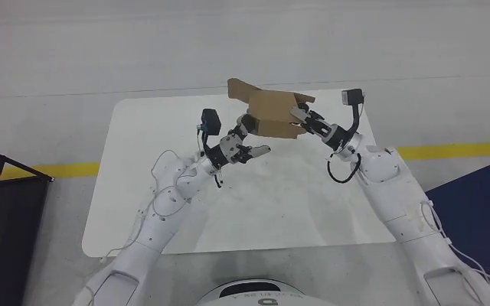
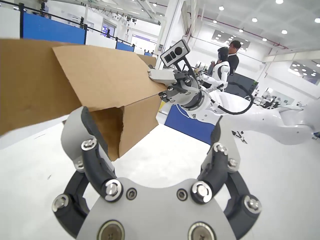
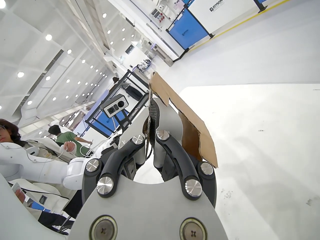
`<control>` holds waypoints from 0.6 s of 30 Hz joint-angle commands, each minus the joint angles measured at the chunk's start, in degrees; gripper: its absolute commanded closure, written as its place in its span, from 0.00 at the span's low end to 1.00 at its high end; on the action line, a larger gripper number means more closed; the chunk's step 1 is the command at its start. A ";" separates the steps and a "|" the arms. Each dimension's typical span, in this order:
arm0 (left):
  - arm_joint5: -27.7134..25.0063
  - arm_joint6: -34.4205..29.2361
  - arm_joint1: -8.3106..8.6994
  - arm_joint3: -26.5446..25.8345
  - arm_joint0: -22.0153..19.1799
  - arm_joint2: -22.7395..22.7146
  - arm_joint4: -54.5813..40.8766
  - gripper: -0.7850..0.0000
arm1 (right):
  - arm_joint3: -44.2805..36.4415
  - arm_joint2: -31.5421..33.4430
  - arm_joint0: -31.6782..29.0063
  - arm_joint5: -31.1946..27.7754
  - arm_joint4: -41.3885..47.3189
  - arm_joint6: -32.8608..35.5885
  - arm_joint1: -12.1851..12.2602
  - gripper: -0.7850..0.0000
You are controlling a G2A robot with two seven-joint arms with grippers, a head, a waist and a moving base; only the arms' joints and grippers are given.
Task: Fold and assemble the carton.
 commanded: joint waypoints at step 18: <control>4.80 10.25 0.80 2.19 -0.07 -2.88 5.92 0.18 | -0.22 1.18 -0.77 -0.42 0.28 2.14 -0.04 1.00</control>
